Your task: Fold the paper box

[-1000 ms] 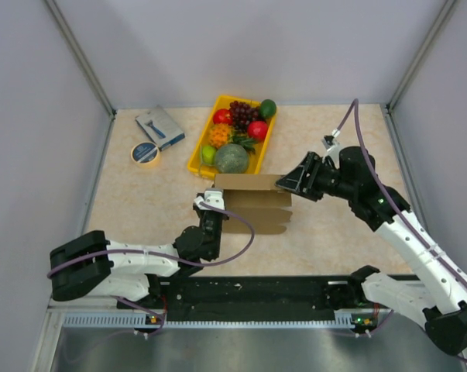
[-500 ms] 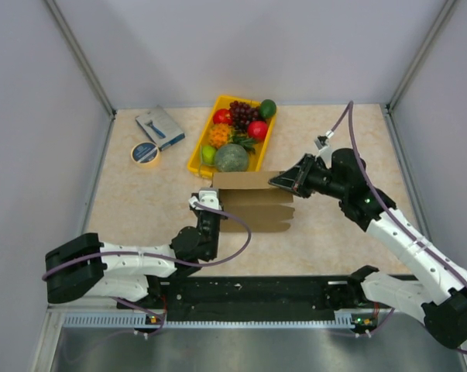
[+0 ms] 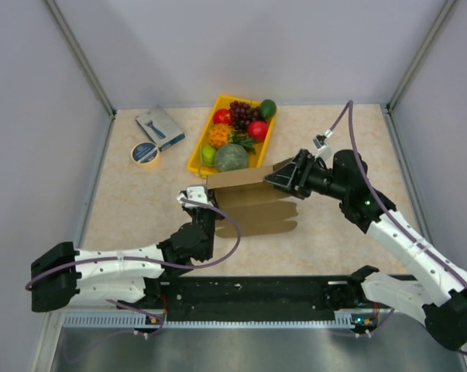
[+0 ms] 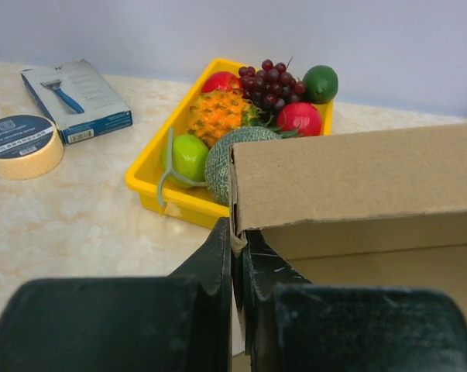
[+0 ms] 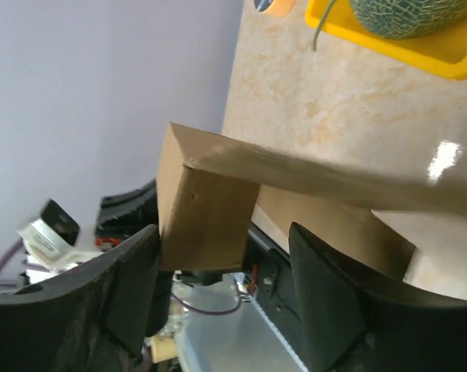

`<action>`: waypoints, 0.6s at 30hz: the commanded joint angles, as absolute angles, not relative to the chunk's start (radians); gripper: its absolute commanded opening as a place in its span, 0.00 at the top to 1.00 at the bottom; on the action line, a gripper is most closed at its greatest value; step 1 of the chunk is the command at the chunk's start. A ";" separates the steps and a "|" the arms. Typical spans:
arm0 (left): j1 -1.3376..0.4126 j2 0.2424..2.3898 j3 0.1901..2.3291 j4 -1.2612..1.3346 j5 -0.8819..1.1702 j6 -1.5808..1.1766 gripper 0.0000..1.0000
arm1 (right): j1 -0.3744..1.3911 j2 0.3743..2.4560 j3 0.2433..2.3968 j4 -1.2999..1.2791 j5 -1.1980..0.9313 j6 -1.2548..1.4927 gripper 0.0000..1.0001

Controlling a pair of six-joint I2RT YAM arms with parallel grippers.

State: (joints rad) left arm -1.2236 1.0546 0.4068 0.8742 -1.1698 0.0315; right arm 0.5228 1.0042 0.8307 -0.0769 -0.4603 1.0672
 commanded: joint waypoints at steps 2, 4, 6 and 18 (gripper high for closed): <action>-1.227 0.994 0.570 0.507 -1.252 -0.251 1.00 | 0.522 0.859 0.942 -0.406 -0.371 0.754 0.28; -1.223 0.973 0.612 0.369 -1.276 -0.314 1.00 | 0.522 0.758 0.943 -0.520 -0.326 0.669 0.27; -1.216 0.941 0.649 0.272 -1.255 -0.395 1.00 | 0.522 0.636 0.902 -0.534 -0.302 0.650 0.24; -1.215 0.946 0.744 0.196 -1.276 -0.295 1.00 | 0.590 0.787 1.028 -0.486 -0.098 0.621 0.53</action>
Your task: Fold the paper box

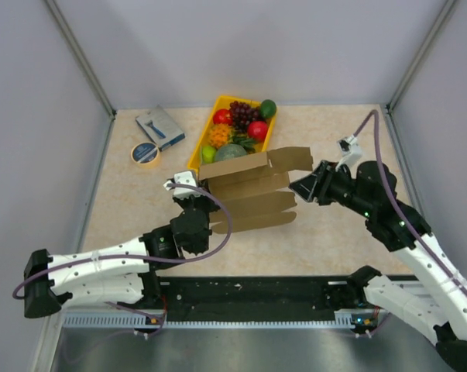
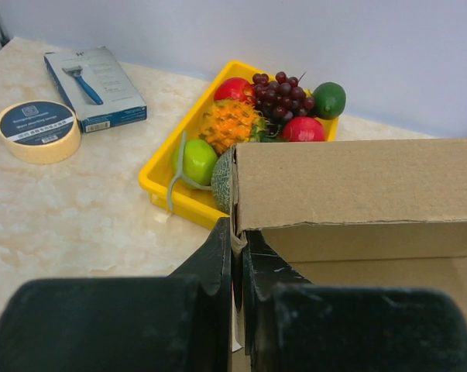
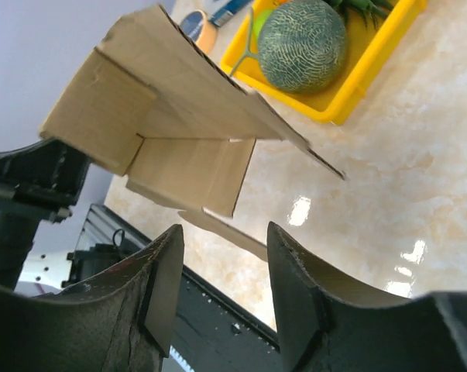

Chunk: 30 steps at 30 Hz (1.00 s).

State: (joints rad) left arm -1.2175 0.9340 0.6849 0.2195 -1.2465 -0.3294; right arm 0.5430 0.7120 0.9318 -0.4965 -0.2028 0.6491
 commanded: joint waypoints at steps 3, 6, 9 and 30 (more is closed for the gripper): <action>-1.215 0.960 0.752 0.184 -1.289 -0.302 1.00 | 0.636 0.839 1.049 -0.480 -0.032 0.626 0.54; -1.216 0.973 0.753 0.175 -1.292 -0.316 1.00 | 0.685 0.880 1.057 -0.465 0.042 0.614 0.55; -1.215 0.974 0.753 0.166 -1.287 -0.328 1.00 | 0.718 0.911 1.060 -0.463 0.112 0.600 0.56; -1.215 0.959 0.798 0.005 -1.239 -0.406 1.00 | 0.726 0.841 1.137 -0.610 0.166 0.457 0.46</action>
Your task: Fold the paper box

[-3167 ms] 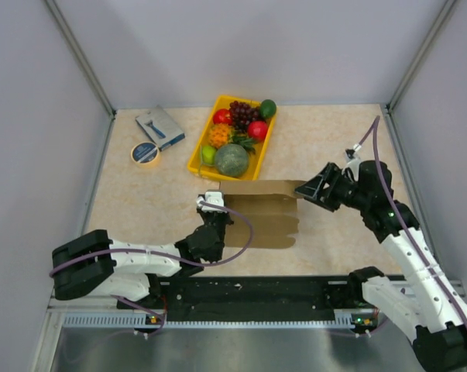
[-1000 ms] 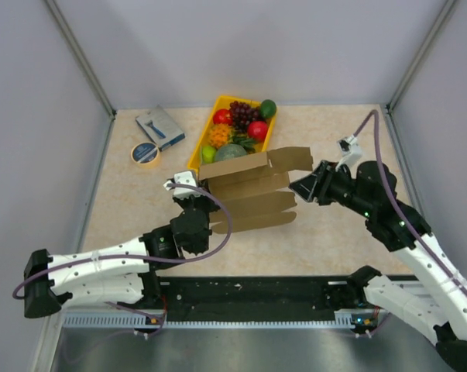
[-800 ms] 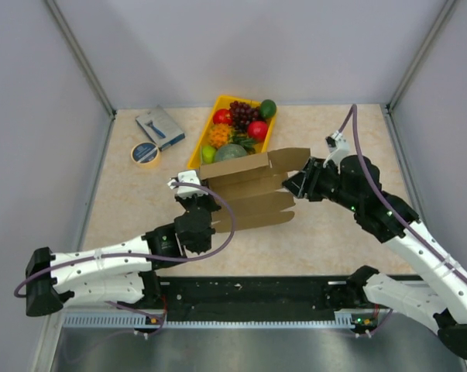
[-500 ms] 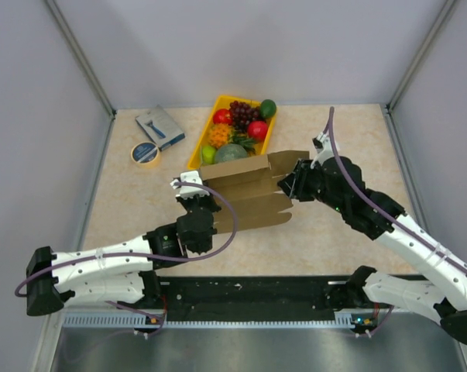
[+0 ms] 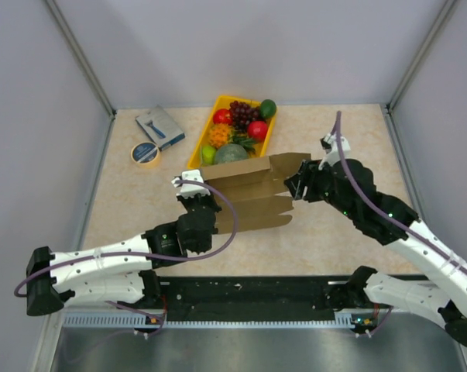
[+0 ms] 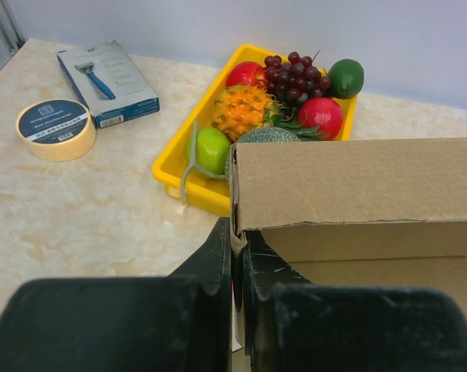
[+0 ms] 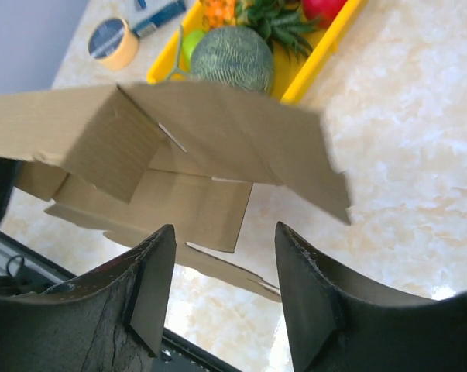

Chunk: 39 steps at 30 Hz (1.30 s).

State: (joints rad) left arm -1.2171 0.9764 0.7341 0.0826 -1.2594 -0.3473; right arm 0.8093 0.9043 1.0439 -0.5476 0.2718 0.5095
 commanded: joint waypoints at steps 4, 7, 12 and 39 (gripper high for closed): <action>-1.215 0.939 0.787 0.005 -1.232 -0.440 1.00 | 0.698 0.851 1.072 -0.563 0.005 0.555 0.48; -1.216 0.942 0.792 0.005 -1.224 -0.446 1.00 | 0.699 0.883 1.055 -0.546 0.005 0.581 0.52; -1.215 0.951 0.804 -0.031 -1.227 -0.449 1.00 | 0.721 0.902 1.040 -0.502 0.032 0.610 0.54; -1.216 0.986 0.816 -0.031 -1.197 -0.463 1.00 | 0.884 0.991 1.019 -0.365 0.167 0.603 0.65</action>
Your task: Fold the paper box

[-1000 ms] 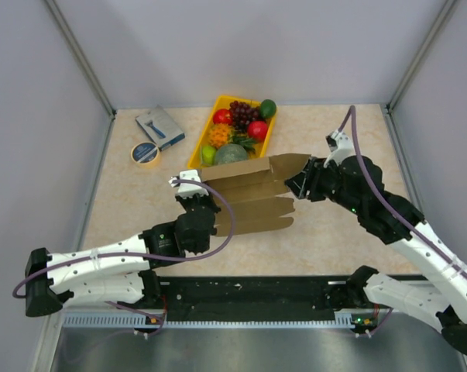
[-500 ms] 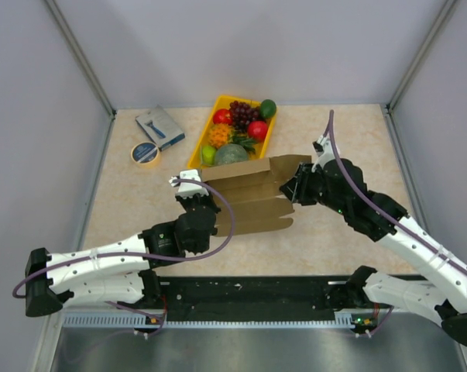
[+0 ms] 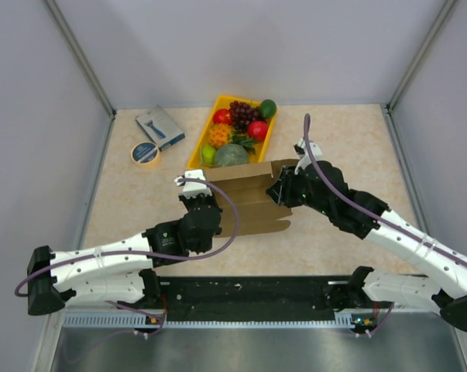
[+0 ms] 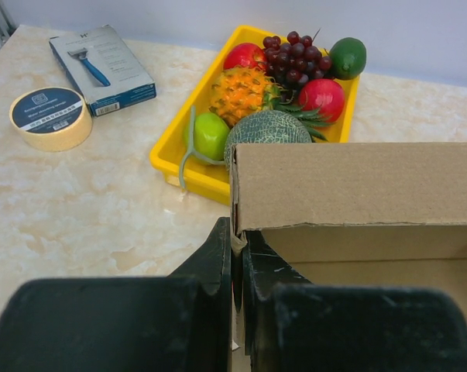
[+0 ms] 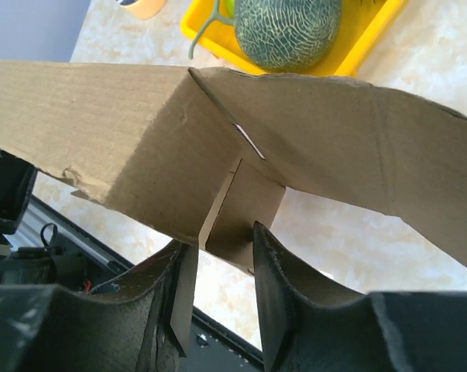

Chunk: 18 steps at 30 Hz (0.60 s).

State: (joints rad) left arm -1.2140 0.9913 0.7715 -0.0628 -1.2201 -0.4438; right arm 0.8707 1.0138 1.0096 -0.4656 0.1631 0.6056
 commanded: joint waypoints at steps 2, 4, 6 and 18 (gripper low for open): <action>-1.216 0.983 0.813 -0.034 -1.193 -0.472 1.00 | 0.885 0.986 1.008 -0.337 0.161 0.610 0.64; -1.215 0.979 0.813 -0.034 -1.190 -0.480 1.00 | 0.885 1.009 1.009 -0.339 0.152 0.601 0.66; -1.215 0.974 0.811 -0.034 -1.186 -0.485 1.00 | 0.885 1.020 1.000 -0.334 0.135 0.601 0.69; -1.215 0.943 0.799 -0.110 -1.183 -0.603 1.00 | 0.884 0.913 0.913 -0.324 0.090 0.608 0.66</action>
State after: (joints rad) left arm -1.2121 0.9714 0.7719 -0.1333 -1.2057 -0.5259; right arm 0.8707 1.0012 0.9321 -0.3588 0.1207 0.6079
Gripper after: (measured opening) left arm 0.039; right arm 0.328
